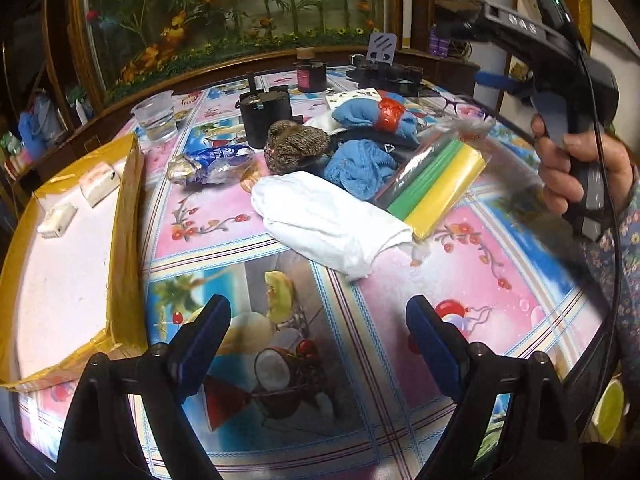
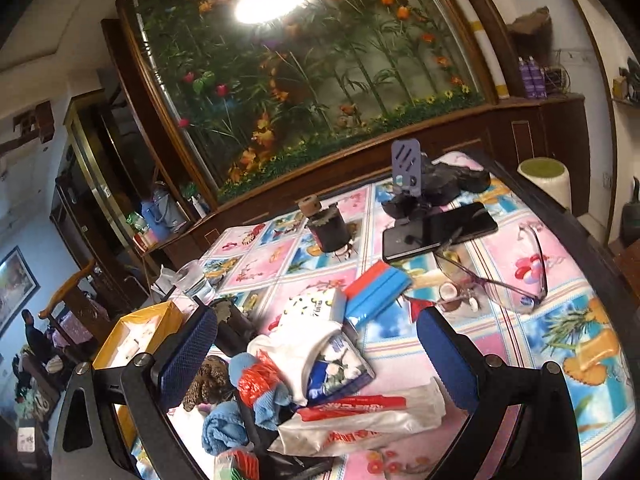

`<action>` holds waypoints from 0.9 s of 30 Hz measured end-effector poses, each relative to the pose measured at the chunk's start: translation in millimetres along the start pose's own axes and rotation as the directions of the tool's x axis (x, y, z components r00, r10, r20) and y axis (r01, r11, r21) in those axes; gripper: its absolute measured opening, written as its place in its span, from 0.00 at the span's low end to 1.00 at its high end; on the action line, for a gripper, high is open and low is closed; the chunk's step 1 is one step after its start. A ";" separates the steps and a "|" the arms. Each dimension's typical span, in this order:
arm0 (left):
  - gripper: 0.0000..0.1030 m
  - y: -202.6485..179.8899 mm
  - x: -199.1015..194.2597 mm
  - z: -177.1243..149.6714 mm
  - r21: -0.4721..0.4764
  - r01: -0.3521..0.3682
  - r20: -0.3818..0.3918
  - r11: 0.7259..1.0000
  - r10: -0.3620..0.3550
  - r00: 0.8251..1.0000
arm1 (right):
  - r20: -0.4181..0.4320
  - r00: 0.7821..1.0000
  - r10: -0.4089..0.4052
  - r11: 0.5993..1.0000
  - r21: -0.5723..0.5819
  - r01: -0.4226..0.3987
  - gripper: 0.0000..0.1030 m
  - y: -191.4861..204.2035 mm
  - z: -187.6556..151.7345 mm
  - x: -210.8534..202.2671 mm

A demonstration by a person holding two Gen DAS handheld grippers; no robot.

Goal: Organize soft objects
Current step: 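Withdraw both tools from the tray back toward the pile, then move the left tool toward the blue Vinda tissue bag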

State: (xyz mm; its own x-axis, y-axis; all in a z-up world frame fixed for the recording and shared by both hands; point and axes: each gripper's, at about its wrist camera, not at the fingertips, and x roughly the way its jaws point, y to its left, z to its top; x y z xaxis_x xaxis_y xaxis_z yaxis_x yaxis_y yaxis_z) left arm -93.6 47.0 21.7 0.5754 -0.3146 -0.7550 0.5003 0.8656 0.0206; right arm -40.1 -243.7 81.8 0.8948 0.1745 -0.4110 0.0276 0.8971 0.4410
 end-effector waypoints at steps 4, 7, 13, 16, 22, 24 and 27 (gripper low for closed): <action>0.86 6.8 0.0 0.0 -0.040 0.022 -0.005 0.999 -0.022 1.000 | -0.036 0.999 0.006 0.998 0.068 -0.003 0.99 -16.0 -1.3 -1.5; 0.86 6.3 -0.7 -0.3 -0.036 0.032 -0.004 0.999 -0.032 0.999 | -0.049 0.999 0.012 0.992 0.129 -0.005 0.99 -29.3 -2.4 -5.9; 0.86 12.1 8.6 4.6 -0.077 0.045 -0.049 0.996 -0.049 0.998 | -0.051 0.998 0.043 0.974 0.224 -0.031 0.99 -50.6 -2.6 -12.2; 0.86 25.6 18.8 8.5 -0.128 0.028 -0.102 0.991 -0.042 0.994 | -0.046 0.998 0.051 0.970 0.241 -0.038 0.99 -54.5 -1.9 -14.0; 0.86 75.8 20.1 6.9 -0.245 -0.015 -0.122 0.969 -0.015 0.992 | -0.060 0.996 0.067 0.970 0.238 -0.051 0.99 -52.7 -2.5 -13.3; 0.86 86.8 18.0 3.7 -0.267 -0.032 -0.123 0.963 -0.002 0.992 | -0.064 0.996 0.070 0.972 0.230 -0.053 0.99 -49.9 -3.0 -13.3; 0.86 97.1 12.8 -1.7 -0.291 -0.037 -0.116 0.956 0.003 0.993 | -0.066 0.995 0.080 0.974 0.218 -0.064 0.99 -45.1 -2.8 -13.5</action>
State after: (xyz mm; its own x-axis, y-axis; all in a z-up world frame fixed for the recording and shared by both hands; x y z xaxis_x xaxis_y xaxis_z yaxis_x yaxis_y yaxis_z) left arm -38.9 127.7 12.9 0.4978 -0.2648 -0.8258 0.2689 0.9524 -0.1433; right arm -54.7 -285.3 65.2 0.8630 0.2720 -0.4257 0.0669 0.7737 0.6300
